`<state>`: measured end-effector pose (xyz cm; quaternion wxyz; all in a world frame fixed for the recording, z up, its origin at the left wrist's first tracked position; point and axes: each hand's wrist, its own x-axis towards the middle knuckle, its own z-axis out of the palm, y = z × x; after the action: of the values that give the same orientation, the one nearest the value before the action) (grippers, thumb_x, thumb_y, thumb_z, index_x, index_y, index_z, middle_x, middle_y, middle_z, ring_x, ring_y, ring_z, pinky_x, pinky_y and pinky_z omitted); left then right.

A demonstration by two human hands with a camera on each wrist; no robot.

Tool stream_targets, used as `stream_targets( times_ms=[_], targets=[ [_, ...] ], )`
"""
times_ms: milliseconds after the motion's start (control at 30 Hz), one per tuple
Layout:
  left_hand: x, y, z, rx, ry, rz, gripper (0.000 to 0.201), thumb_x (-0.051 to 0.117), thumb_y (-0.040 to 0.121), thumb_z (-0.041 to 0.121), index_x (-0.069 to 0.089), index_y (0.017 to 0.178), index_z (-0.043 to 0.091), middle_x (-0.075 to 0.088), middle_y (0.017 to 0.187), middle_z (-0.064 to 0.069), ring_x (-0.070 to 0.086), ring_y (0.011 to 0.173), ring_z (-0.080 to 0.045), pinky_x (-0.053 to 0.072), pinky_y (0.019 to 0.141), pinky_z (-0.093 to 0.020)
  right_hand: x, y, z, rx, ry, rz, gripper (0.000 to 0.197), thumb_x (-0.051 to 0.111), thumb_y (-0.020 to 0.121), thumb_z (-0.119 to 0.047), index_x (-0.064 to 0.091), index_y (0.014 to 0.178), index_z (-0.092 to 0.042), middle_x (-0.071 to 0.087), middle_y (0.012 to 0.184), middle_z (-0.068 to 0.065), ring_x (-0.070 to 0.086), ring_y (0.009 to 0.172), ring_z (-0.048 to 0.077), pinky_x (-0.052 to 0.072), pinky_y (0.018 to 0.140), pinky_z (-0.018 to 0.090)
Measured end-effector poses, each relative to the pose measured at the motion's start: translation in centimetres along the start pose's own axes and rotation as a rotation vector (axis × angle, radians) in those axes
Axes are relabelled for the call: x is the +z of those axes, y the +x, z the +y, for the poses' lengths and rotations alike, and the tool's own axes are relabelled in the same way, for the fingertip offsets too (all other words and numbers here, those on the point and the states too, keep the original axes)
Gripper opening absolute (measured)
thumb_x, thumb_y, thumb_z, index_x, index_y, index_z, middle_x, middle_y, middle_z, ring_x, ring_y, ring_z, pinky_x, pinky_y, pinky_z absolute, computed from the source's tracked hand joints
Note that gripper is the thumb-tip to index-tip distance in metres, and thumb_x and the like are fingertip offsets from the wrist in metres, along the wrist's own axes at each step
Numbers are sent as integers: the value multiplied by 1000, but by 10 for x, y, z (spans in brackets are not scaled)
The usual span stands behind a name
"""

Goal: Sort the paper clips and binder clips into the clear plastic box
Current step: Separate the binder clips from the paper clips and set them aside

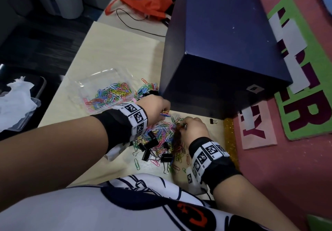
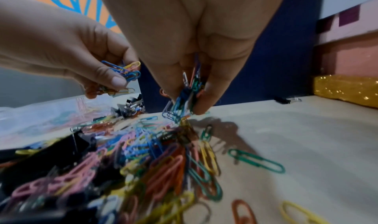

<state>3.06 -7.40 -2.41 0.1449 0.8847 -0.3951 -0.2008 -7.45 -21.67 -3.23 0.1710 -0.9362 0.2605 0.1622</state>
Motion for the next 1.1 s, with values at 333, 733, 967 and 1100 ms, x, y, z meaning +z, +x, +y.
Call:
stream_targets(
  times_ms=[333,733,967,1100],
  targets=[
    [-50,-30,-67,-161,-41,209,26,69,85,26,63,108,16,67,104,-6,60,97,-26,41,78,-28,-5,-12,-46,-88,96,67,20,63,89,-21,64,108,-21,54,115,5,55,98,20,35,77,17],
    [-58,-67,-144,-381,-220,132,36,54,87,7,62,118,24,72,100,4,64,97,-16,50,85,-28,-8,11,-146,-163,306,-12,23,70,84,-29,66,107,-24,64,100,-2,57,82,14,41,71,18],
    [-59,-76,-159,-406,-195,283,27,47,90,11,65,102,26,70,97,-5,63,91,-25,51,81,-34,4,31,-200,-153,420,-66,31,70,83,-31,62,110,-18,66,100,4,65,92,25,53,89,39],
    [-60,-76,-157,-370,-149,250,26,47,91,11,65,105,22,66,104,-6,59,98,-25,44,81,-29,8,33,-214,-81,598,-207,49,67,84,-31,52,126,-13,58,90,1,68,95,31,54,89,45]
  ],
)
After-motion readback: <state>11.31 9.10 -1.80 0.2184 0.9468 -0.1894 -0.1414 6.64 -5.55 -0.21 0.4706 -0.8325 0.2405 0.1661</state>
